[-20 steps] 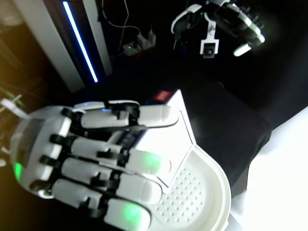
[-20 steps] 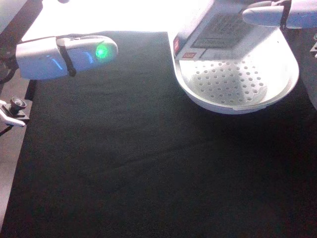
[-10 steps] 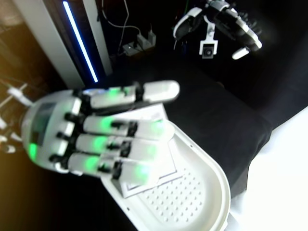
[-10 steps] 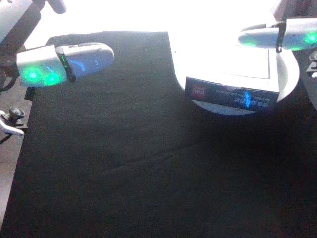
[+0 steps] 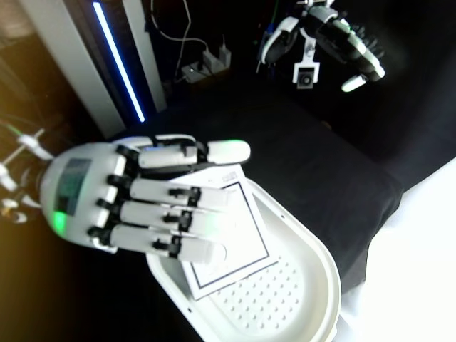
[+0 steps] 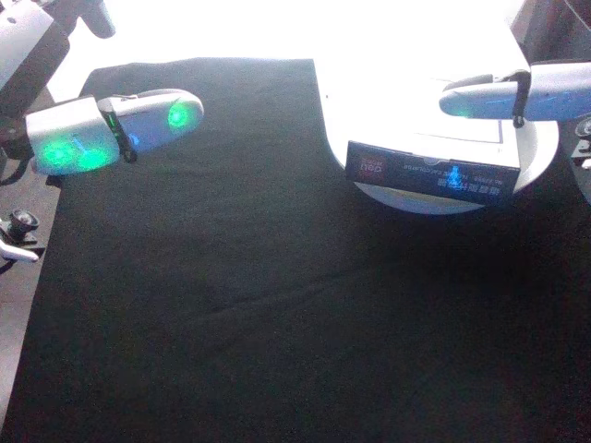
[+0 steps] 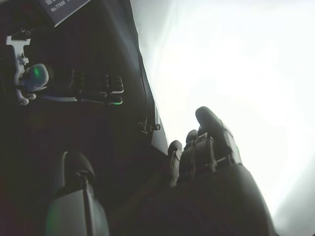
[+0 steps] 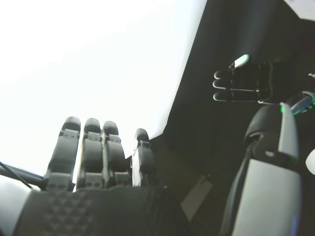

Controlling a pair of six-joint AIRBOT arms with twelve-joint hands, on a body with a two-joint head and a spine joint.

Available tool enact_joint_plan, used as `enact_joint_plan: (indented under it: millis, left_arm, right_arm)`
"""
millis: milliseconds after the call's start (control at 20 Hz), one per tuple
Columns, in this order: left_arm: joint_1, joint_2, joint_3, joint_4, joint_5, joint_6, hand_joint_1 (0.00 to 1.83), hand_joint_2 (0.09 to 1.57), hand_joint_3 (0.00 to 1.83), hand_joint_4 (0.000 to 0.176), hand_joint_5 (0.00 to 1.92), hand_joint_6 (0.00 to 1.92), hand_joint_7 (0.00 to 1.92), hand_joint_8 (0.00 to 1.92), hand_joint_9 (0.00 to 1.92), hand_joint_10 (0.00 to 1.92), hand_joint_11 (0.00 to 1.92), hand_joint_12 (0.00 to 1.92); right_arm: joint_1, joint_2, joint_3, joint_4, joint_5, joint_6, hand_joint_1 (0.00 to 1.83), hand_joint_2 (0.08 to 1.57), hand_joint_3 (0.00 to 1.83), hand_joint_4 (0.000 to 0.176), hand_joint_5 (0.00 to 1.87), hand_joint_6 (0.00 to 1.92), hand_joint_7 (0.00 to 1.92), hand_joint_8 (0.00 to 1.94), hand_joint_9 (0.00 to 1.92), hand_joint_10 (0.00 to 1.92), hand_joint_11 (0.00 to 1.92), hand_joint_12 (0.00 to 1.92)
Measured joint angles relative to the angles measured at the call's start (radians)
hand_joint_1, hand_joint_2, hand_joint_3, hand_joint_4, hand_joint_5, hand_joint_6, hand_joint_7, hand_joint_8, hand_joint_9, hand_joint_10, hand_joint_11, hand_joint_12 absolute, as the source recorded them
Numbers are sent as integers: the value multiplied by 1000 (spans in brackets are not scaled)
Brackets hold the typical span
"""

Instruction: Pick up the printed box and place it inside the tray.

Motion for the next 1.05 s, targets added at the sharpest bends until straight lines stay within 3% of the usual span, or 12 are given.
enact_joint_plan:
  millis: [200, 250, 550, 600, 650, 700, 750, 850, 900, 950, 1000, 1050]
  left_arm:
    - [0, 12, -13, 9, -39, 21, 533, 863, 0, 143, 0, 0, 0, 0, 0, 0, 0, 1921]
    - [0, 12, -23, 2, -55, 39, 578, 860, 0, 173, 0, 0, 0, 0, 0, 0, 0, 1921]
    - [24, 43, -78, 4, -128, 84, 662, 919, 11, 176, 0, 0, 0, 0, 0, 0, 0, 1921]
    - [30, 53, -97, 0, -150, 107, 649, 917, 7, 176, 0, 0, 0, 0, 0, 0, 0, 1921]
    - [32, 56, -103, 1, -166, 123, 646, 911, 4, 170, 0, 0, 0, 0, 0, 0, 0, 1921]
    - [32, 57, -108, 0, -182, 126, 643, 857, 36, 156, 0, 0, 0, 0, 0, 0, 0, 1544]
    - [33, 57, -111, -2, -193, 126, 643, 857, 36, 156, 0, 0, 0, 0, 0, 0, 0, 1544]
    - [42, 61, -119, 0, -216, 139, 659, 872, 0, 127, 0, 0, 0, 0, 0, 0, 0, 331]
    - [43, 63, -128, 2, -221, 148, 611, 904, 7, 165, 0, 0, 0, 0, 0, 0, 0, 13]
    - [43, 69, -139, 8, -227, 166, 611, 904, 7, 165, 0, 0, 0, 0, 0, 0, 0, 13]
    - [48, 74, -147, 13, -246, 173, 625, 921, 12, 176, 0, 0, 0, 0, 0, 0, 0, 0]
    - [55, 76, -150, 23, -264, 179, 568, 952, 22, 170, 0, 0, 0, 0, 0, 0, 0, 0]
  right_arm:
    - [0, 11, -26, -19, 37, 0, 586, 626, 0, 171, 0, 0, 0, 0, 0, 0, 83, 48]
    - [0, 18, -39, -28, 45, 0, 626, 604, 0, 151, 0, 0, 0, 0, 0, 0, 47, 38]
    - [0, 46, -79, -29, 89, 0, 690, 692, 8, 176, 0, 0, 0, 0, 0, 0, 8, 145]
    - [-3, 47, -83, -36, 102, 0, 651, 728, 8, 130, 0, 0, 0, 0, 4, 0, 0, 255]
    - [-6, 48, -86, -43, 111, 0, 675, 726, 3, 167, 0, 0, 0, 0, 0, 0, 0, 230]
    - [-14, 47, -89, -43, 114, 2, 682, 720, 1, 174, 0, 0, 0, 0, 18, 5, 0, 337]
    - [-16, 47, -90, -44, 114, 5, 682, 720, 1, 174, 0, 0, 0, 0, 18, 5, 0, 337]
    - [-36, 48, -96, -41, 140, 18, 673, 737, 4, 176, 0, 0, 0, 0, 0, 0, 0, 30]
    - [-44, 53, -108, -35, 158, 19, 560, 794, 7, 151, 0, 0, 0, 0, 0, 0, 31, 20]
    - [-50, 55, -112, -38, 176, 19, 560, 794, 7, 151, 0, 0, 0, 0, 0, 0, 31, 20]
    - [-55, 56, -117, -37, 199, 19, 452, 884, 10, 86, 47, 14, 0, 0, 0, 0, 29, 13]
    - [-66, 56, -122, -33, 227, 19, 412, 910, 17, 60, 66, 17, 0, 0, 0, 0, 31, 15]
